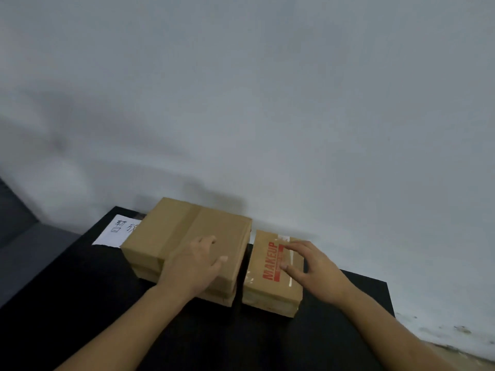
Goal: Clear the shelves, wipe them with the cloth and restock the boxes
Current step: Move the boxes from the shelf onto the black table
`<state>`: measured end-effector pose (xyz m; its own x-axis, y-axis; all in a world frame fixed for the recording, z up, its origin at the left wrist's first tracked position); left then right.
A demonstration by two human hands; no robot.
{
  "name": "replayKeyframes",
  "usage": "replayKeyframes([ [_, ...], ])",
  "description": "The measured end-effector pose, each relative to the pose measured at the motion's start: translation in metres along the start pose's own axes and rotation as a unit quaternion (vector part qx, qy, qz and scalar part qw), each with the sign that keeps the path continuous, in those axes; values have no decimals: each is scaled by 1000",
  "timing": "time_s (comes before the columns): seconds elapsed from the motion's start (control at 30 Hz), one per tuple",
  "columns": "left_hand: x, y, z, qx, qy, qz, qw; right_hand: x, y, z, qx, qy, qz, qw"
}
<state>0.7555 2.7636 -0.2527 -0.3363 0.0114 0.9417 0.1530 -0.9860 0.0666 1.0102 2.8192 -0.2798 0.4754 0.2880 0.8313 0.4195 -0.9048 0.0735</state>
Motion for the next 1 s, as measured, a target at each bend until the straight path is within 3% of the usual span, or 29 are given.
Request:
replayKeyframes([
  [0.27, 62, 89, -84, 119, -25, 85, 989, -22, -18, -104, 103, 20, -29, 994],
  [0.53, 129, 205, -184, 229, -21, 155, 961, -91, -13, -260, 231, 42, -97, 967],
  [1.0, 206, 493, -388, 423, -28, 238, 874, -244, 104, -557, 418, 18, -177, 891],
])
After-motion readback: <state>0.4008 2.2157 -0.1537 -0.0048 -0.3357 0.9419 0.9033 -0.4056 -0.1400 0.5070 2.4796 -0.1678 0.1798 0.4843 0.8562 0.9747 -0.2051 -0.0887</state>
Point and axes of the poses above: each hand's wrist, its own y-axis away from the middle knuckle, its own x-axis out of the back of the hand, z = x × y, the point moved 10 cm from there along -y, towards the middle knuckle
